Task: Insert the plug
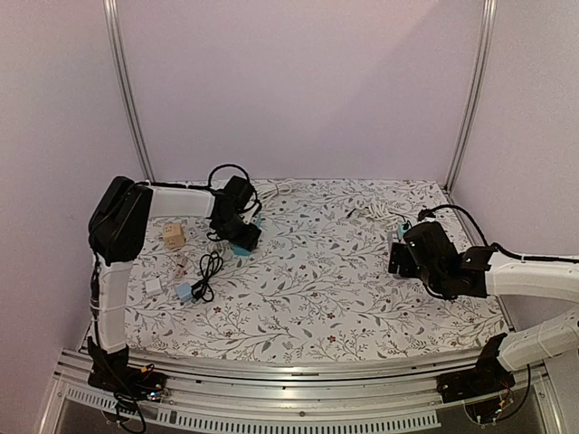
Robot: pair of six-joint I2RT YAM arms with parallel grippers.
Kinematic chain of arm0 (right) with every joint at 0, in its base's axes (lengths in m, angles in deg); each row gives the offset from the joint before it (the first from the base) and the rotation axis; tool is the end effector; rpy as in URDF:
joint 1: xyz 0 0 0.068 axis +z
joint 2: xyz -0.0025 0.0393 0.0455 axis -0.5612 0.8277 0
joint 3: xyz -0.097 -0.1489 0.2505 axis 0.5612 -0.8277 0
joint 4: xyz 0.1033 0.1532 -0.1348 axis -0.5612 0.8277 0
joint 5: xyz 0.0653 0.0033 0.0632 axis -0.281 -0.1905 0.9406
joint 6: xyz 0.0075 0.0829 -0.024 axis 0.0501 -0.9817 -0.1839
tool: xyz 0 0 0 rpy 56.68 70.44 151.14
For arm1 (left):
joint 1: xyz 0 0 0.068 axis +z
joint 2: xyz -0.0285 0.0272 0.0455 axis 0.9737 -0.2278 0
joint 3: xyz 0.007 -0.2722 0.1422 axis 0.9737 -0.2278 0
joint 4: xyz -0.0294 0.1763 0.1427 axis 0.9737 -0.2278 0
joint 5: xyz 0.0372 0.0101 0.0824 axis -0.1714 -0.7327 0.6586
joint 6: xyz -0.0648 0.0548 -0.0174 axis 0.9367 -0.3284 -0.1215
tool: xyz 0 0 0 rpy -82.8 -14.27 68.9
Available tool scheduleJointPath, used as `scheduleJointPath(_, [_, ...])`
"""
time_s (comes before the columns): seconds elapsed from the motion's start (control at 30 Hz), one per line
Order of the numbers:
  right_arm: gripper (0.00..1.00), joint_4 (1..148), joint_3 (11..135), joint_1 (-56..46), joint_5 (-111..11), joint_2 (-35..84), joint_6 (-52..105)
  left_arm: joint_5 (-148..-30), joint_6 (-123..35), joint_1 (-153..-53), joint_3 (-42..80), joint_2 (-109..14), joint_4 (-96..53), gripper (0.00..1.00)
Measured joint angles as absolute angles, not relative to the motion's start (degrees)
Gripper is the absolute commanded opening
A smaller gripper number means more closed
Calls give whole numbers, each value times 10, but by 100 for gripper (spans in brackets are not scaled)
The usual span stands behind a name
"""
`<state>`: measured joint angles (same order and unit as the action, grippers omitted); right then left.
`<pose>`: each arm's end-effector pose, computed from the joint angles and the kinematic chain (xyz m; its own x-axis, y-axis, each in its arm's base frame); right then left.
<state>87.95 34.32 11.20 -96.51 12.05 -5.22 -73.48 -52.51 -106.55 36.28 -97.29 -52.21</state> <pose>0.1854 0.1187 0.2373 -0.5438 0.1370 -0.8280 0.1272 0.9886 0.0800 0.4078 -0.2216 0.1463 -0.8085 0.3930 -0.4379 0.3968 0.9137 0.0874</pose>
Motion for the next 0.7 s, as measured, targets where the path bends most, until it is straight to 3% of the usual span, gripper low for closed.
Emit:
scheduleJointPath(0.07, [99,884,352,114,-969,113,-42,-751,-520,-1065,365,-974,-521,43])
scheduleJointPath(0.17, [99,894,358,116,-979,91,-26,-773,-527,-1065,362,-972,-516,39])
scheduleJointPath(0.37, [99,906,366,116,-1001,35,18,-813,-603,-1095,290,-920,-508,41])
scheduleJointPath(0.7, [99,903,392,117,-1015,-28,119,-889,-806,-1310,198,-852,-547,36])
